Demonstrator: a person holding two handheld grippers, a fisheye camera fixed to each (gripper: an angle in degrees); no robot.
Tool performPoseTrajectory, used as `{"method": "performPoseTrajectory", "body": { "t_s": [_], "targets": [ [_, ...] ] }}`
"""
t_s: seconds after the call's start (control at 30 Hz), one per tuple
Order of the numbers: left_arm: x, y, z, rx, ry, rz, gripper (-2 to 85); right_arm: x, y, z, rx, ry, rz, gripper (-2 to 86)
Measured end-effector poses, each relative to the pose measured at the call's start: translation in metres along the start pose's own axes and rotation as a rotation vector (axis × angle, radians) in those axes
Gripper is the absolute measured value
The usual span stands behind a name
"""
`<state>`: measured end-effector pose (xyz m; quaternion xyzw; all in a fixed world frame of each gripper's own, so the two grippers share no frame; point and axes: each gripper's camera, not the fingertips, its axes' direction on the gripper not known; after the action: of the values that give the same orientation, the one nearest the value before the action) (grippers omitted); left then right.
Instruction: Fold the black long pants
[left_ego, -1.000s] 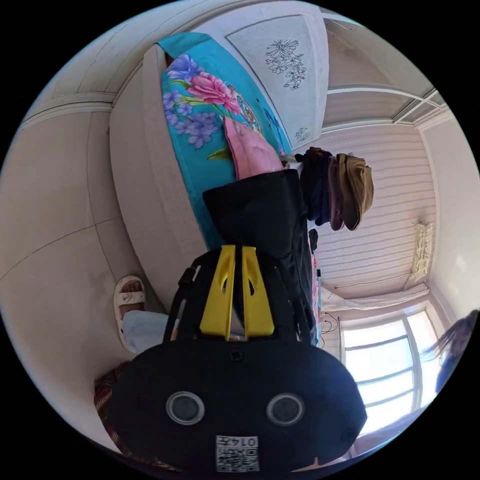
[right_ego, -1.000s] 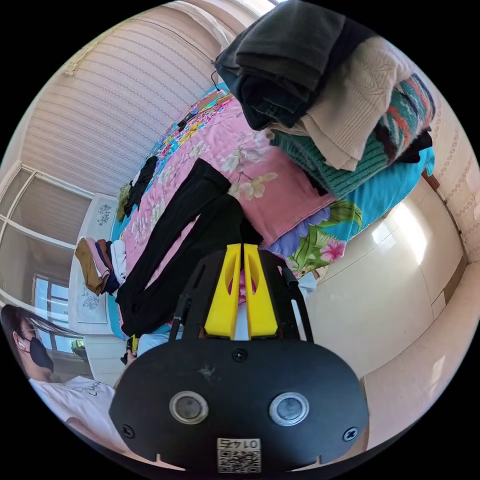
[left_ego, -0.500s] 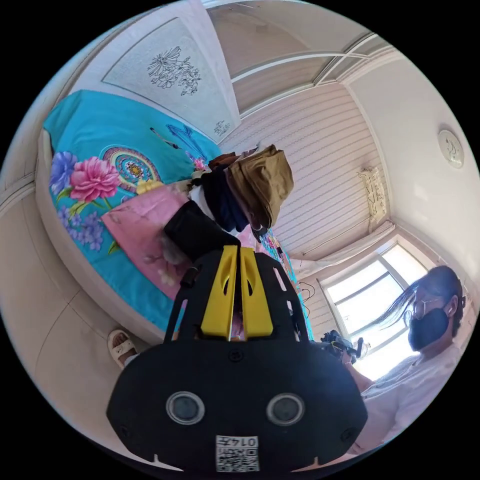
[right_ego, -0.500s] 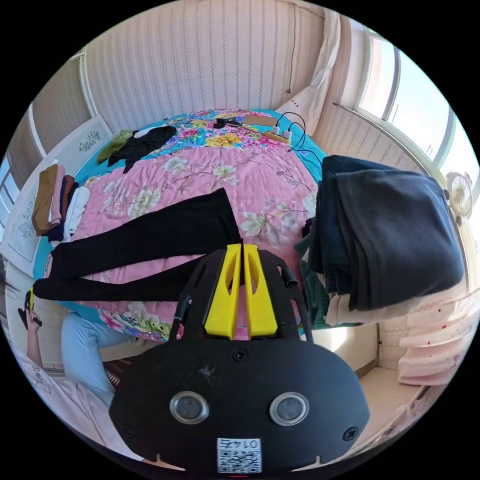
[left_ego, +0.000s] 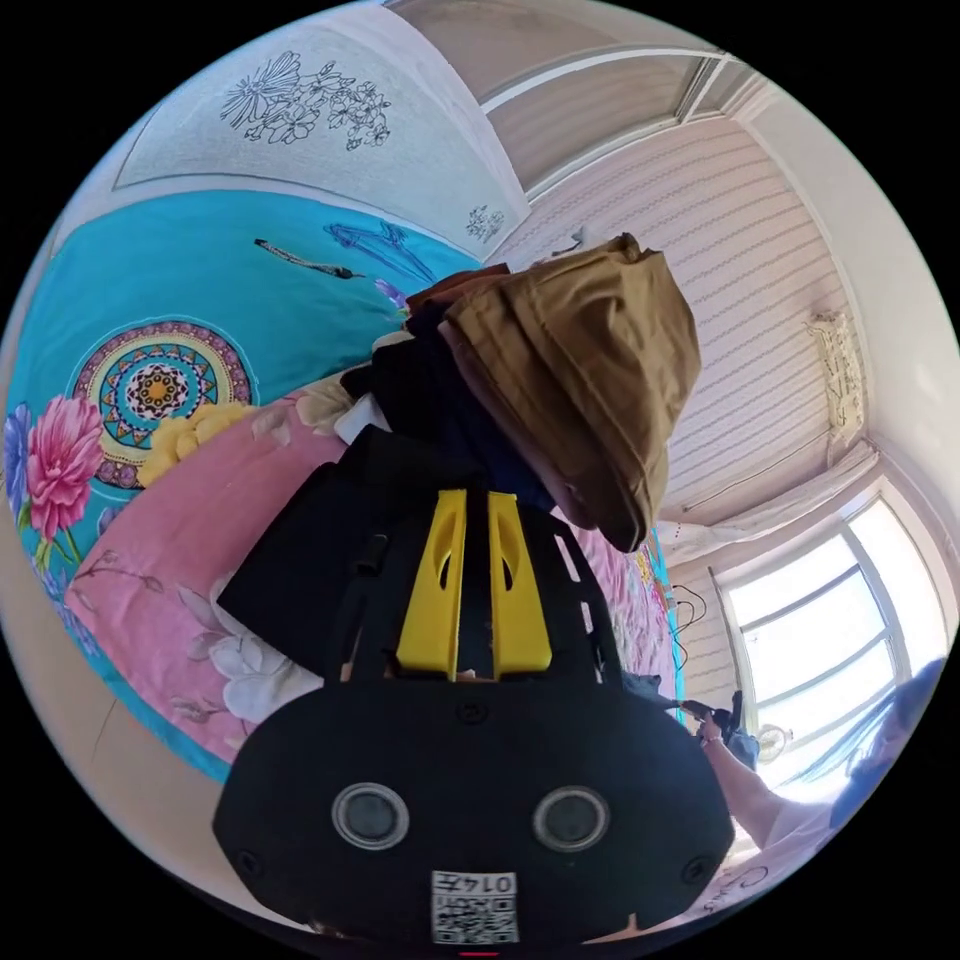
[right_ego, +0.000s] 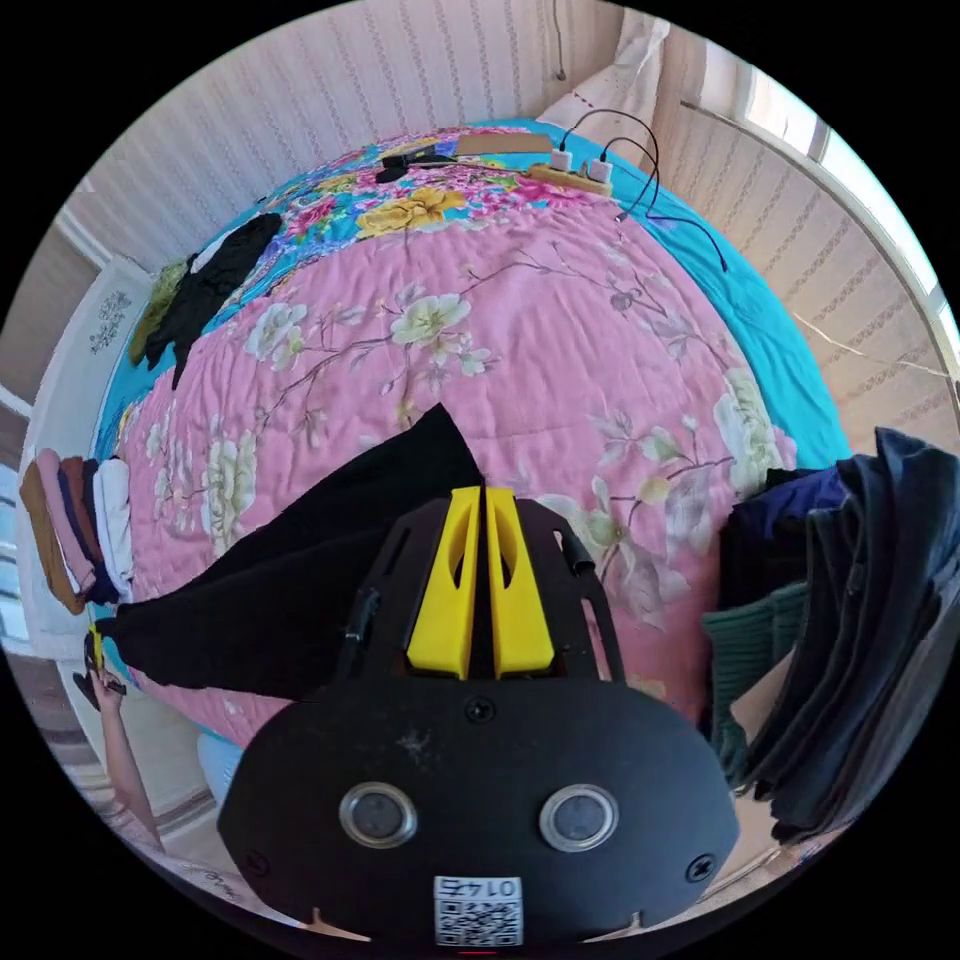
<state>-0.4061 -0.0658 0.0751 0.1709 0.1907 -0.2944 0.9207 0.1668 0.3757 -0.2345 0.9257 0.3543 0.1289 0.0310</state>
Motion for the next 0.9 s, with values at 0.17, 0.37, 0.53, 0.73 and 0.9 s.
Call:
{"method": "performPoseTrajectory", "body": {
  "t_s": [0.17, 0.37, 0.53, 0.73, 0.9],
  "targets": [
    [-0.001, 0.009, -0.016, 0.082, -0.023, 0.027, 5.0, 0.027, 0.014, 0.008, 0.132, -0.16, 0.049, 7.3],
    [-0.031, 0.047, -0.045, 0.044, -0.148, -0.033, 5.0, 0.076, 0.103, 0.016, 0.22, -0.384, 0.103, 8.5],
    [-0.048, 0.074, -0.039, -0.019, -0.095, -0.12, 5.1, 0.109, 0.161, 0.035, 0.309, -0.525, 0.248, 8.4],
    [-0.037, 0.069, -0.018, -0.033, -0.071, -0.09, 7.1, 0.101, 0.131, 0.048, 0.259, -0.452, 0.21, 10.3],
    [-0.034, 0.057, 0.009, -0.037, -0.077, -0.112, 8.3, 0.085, 0.074, 0.086, 0.08, -0.375, 0.154, 4.7]
  ]
}}
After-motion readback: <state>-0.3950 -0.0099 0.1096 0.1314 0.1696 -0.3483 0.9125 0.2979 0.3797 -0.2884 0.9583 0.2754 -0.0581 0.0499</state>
